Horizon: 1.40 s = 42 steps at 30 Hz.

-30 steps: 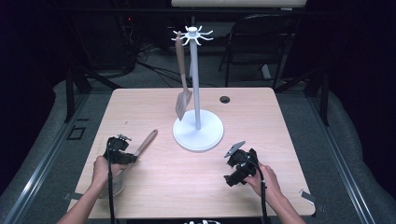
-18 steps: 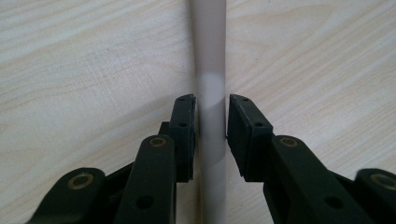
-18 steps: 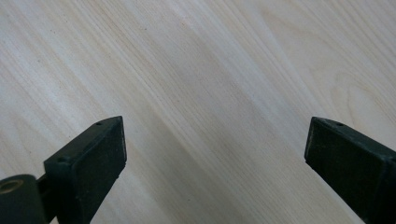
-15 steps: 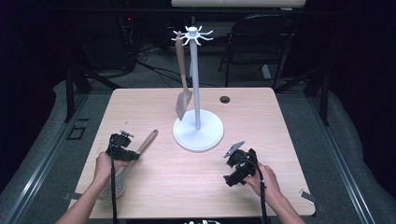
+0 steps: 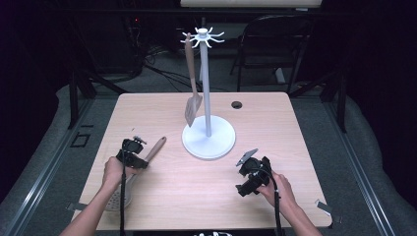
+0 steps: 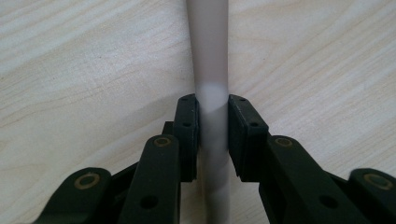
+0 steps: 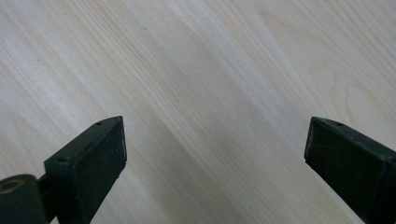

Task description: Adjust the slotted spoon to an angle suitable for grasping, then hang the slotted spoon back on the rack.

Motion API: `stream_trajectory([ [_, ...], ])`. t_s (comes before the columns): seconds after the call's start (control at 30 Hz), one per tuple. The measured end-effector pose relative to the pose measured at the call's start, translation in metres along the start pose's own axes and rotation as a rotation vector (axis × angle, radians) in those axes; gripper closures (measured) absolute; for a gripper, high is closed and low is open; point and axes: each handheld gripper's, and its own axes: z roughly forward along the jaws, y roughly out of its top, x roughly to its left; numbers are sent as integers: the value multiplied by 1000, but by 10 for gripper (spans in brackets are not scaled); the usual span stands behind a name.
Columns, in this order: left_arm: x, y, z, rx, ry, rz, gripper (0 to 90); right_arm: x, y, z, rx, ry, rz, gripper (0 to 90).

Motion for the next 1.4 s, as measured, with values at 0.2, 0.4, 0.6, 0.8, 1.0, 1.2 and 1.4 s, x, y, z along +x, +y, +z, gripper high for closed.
stream_trajectory([
  [0.2,-2,3,0,31,10,25,747,0,0,-1,6,-3,-4,51],
  [0.4,0,5,0,43,-5,24,750,0,1,1,6,0,-1,53],
  [0.6,10,-5,-1,-33,-51,-45,765,1,2,0,14,-2,-10,54],
  [0.8,17,-15,-13,-118,-71,-89,765,-1,0,1,4,2,-1,54],
  [1.0,19,-27,-28,-227,-86,-106,765,-1,2,0,14,-1,-11,54],
  [1.2,17,-32,-38,-327,-88,-101,765,0,4,0,13,-4,-21,54],
  [1.4,11,-33,-48,-398,-72,-90,765,-2,1,-1,9,-2,-12,55],
])
